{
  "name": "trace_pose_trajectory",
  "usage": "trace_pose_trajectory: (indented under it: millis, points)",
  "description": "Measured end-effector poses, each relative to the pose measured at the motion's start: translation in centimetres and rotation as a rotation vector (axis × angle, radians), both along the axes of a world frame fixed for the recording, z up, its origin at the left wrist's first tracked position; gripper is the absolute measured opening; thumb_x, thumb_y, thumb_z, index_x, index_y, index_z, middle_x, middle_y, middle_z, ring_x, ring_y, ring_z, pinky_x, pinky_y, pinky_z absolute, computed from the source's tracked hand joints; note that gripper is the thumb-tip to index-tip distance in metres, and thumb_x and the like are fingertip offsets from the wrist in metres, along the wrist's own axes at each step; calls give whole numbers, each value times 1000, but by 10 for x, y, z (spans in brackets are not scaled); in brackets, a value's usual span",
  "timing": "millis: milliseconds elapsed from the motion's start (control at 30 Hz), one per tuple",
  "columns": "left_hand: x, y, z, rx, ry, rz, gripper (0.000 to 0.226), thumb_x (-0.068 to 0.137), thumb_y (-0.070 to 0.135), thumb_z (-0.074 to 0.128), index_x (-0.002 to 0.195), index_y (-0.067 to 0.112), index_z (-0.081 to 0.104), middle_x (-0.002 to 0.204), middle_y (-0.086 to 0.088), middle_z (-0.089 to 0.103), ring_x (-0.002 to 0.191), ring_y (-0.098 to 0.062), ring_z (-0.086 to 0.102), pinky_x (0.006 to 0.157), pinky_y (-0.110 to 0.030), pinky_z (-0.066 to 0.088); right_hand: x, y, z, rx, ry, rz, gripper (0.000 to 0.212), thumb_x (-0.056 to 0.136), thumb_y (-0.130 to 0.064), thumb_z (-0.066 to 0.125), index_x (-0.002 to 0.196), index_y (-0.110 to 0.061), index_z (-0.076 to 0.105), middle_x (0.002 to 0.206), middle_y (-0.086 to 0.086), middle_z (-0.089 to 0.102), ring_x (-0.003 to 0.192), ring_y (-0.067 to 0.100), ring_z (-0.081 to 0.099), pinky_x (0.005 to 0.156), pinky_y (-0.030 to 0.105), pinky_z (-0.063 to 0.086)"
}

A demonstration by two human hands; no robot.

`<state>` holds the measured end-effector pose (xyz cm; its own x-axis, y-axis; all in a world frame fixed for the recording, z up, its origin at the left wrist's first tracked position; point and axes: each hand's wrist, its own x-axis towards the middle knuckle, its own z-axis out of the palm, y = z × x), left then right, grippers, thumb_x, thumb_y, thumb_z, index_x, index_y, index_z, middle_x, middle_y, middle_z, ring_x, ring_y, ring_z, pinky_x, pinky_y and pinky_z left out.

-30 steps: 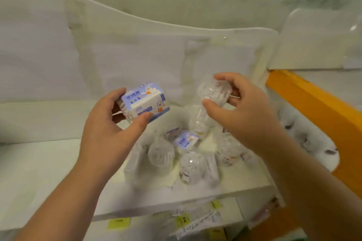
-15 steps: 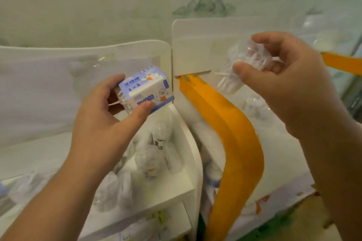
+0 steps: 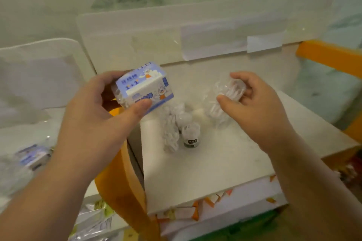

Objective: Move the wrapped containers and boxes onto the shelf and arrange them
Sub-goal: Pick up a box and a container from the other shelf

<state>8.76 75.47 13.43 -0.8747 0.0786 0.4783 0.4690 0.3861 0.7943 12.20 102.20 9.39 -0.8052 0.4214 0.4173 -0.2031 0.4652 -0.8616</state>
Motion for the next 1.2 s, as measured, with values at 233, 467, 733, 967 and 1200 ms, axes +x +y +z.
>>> trace_pose_trajectory:
  millis: [233,467,733,967,1200]
  points:
    - [18,44,-24,-50,-58,81,48,74,37,80,114,44,54,97,22,68,87,8,63,71,-8,47,-2,-5,-75,218,-180,134,55,74,-36,78,125,-38,57,116,-20,54,102,-2,56,92,21,47]
    - [15,59,-56,-109,-107,119,59,76,33,81,127,31,53,113,15,63,96,4,60,80,-14,49,-22,-58,-140,384,-262,306,54,73,-38,73,125,-28,59,122,-6,59,100,16,60,90,36,51]
    - [4,61,-81,-86,-145,57,64,75,34,82,132,31,51,117,15,62,100,3,60,85,-18,52,-31,-77,-146,409,-251,339,59,78,-44,63,134,-28,51,129,-5,54,118,16,54,95,32,47]
    - [-9,93,-87,-74,-151,-27,60,73,35,82,125,29,54,115,12,62,93,5,60,69,-5,46,-4,-4,-132,385,-242,208,58,78,-43,70,132,-30,52,124,-16,52,113,2,51,98,21,43]
    - [-36,195,-92,-257,-113,-103,55,71,33,83,119,28,57,111,14,55,96,3,57,77,-9,46,-3,163,-109,324,-221,-39,52,75,-31,79,123,-25,60,110,-16,55,100,1,55,94,27,49]
